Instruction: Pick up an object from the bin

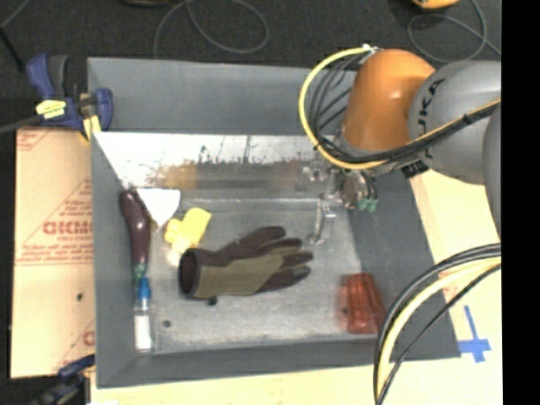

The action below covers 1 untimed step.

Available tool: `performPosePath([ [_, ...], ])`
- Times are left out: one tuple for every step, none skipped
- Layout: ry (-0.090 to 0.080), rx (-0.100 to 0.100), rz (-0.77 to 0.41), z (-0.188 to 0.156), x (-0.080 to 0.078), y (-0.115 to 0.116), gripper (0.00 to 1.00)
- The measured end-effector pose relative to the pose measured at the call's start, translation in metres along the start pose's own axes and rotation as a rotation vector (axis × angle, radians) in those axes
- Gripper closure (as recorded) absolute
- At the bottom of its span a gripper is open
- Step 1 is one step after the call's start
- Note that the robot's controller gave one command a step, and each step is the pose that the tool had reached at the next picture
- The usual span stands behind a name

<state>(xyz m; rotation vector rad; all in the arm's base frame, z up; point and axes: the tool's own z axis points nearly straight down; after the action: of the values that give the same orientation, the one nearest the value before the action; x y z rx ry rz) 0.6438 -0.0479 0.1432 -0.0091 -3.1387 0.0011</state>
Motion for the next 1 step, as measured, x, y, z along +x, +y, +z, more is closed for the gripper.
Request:
performPosePath([
  [-0.007, 0.000, 0.000, -0.0052, -0.0012, 0.0000, 0.00],
])
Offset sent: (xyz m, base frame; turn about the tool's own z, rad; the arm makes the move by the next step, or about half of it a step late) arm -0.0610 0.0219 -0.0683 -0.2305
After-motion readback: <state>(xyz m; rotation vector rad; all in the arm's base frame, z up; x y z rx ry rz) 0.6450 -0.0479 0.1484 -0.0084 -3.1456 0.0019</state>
